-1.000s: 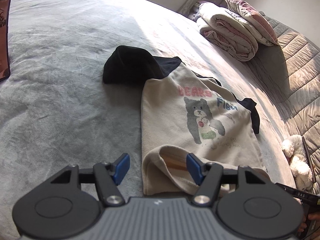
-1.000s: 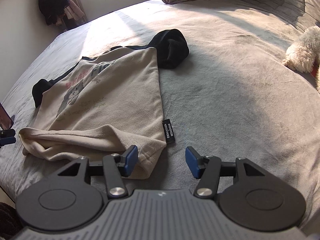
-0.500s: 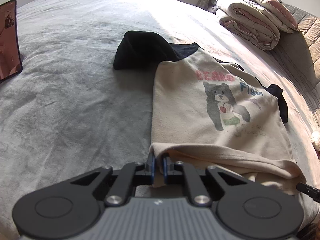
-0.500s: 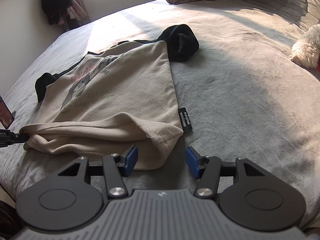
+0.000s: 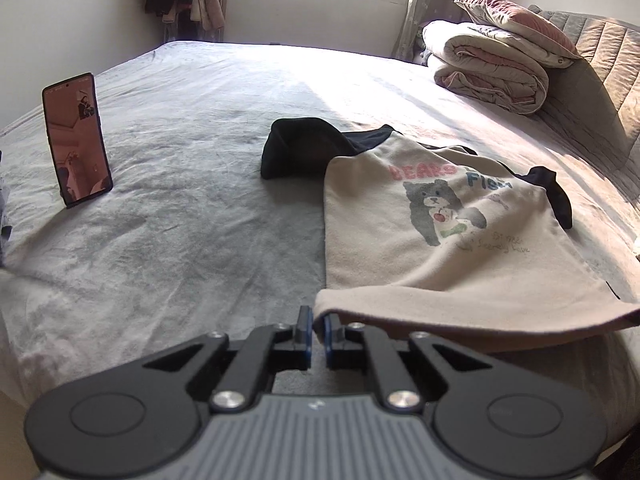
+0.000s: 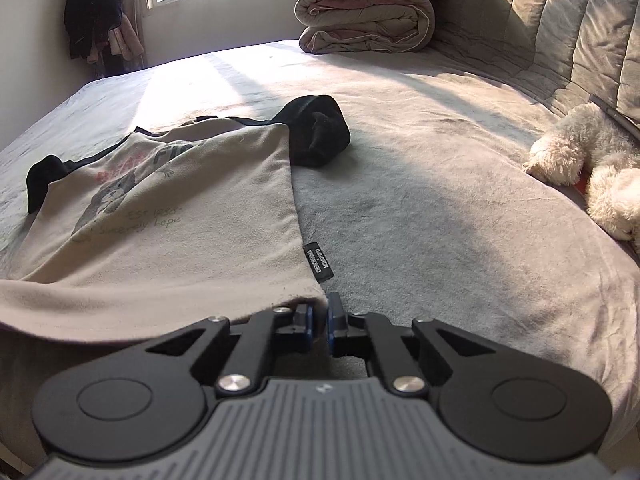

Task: Fold clothes
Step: 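Lay the hem down with the left gripper while the right gripper opens and releases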

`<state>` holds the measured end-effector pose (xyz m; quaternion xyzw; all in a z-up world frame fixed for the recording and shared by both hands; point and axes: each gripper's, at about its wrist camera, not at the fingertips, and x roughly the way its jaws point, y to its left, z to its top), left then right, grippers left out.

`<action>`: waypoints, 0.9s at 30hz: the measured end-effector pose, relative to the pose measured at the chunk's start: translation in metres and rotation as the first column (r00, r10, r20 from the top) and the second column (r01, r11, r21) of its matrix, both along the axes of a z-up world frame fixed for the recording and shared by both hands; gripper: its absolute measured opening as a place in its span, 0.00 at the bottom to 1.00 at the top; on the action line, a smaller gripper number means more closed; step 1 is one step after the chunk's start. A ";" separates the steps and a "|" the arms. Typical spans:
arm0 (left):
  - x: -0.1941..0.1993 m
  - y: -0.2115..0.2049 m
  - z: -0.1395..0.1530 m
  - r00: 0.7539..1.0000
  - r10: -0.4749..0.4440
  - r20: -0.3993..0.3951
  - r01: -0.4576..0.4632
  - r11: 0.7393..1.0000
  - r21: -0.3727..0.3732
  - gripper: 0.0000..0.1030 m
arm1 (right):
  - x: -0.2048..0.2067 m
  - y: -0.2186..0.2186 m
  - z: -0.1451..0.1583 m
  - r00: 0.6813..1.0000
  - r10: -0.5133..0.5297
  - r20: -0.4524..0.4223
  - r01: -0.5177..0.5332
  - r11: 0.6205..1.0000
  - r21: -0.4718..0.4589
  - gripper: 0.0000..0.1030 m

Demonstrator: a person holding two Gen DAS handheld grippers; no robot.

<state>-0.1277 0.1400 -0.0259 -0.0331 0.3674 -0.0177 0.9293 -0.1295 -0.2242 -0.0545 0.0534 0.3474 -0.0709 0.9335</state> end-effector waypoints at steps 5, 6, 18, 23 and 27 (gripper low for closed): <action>-0.027 -0.003 0.008 1.000 -0.010 0.027 0.010 1.000 0.023 0.05 | -0.010 0.001 0.022 1.000 0.024 0.007 -0.023 0.999 -0.034 0.05; -0.032 -0.006 0.006 1.000 -0.013 0.027 0.012 0.999 0.038 0.05 | -0.012 0.000 0.024 1.000 0.026 0.005 -0.026 0.999 -0.036 0.05; -0.064 -0.015 -0.046 0.999 -0.003 -0.035 0.006 0.996 0.094 0.05 | -0.029 -0.001 -0.006 0.995 0.041 -0.090 -0.048 0.996 -0.078 0.05; -0.064 -0.012 -0.053 0.999 -0.004 -0.050 0.008 0.997 0.071 0.05 | -0.027 0.004 -0.019 0.990 0.039 -0.134 -0.051 0.995 -0.086 0.05; -0.064 -0.009 -0.053 0.998 -0.025 -0.063 0.027 0.999 0.041 0.06 | -0.028 0.007 -0.019 0.989 0.041 -0.142 -0.055 0.994 -0.098 0.05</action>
